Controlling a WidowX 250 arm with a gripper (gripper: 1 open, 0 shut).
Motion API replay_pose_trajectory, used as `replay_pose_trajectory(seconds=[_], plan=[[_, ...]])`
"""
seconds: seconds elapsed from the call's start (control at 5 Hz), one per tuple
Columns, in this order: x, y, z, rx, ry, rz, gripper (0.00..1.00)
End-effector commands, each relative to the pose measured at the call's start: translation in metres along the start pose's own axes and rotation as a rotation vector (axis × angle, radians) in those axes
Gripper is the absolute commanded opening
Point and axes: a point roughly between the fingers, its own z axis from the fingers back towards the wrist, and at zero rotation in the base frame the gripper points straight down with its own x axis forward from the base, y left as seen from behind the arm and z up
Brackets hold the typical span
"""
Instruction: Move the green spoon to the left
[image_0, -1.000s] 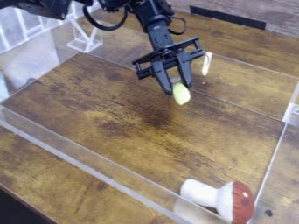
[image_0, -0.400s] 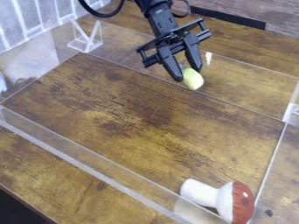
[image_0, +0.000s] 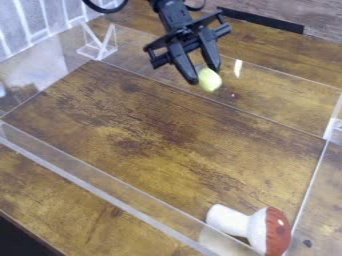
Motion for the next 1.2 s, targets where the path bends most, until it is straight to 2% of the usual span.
replay_pose_trajectory(seconds=[0.0, 0.4, 0.6, 1.0], plan=[[-0.034, 0.016, 0.033, -0.063, -0.095, -0.062, 0.00], [-0.032, 0.071, 0.048, -0.121, -0.160, 0.007, 0.00], [-0.030, 0.104, 0.059, -0.137, -0.190, 0.049, 0.00], [-0.015, 0.156, 0.078, -0.170, -0.218, 0.139, 0.00]])
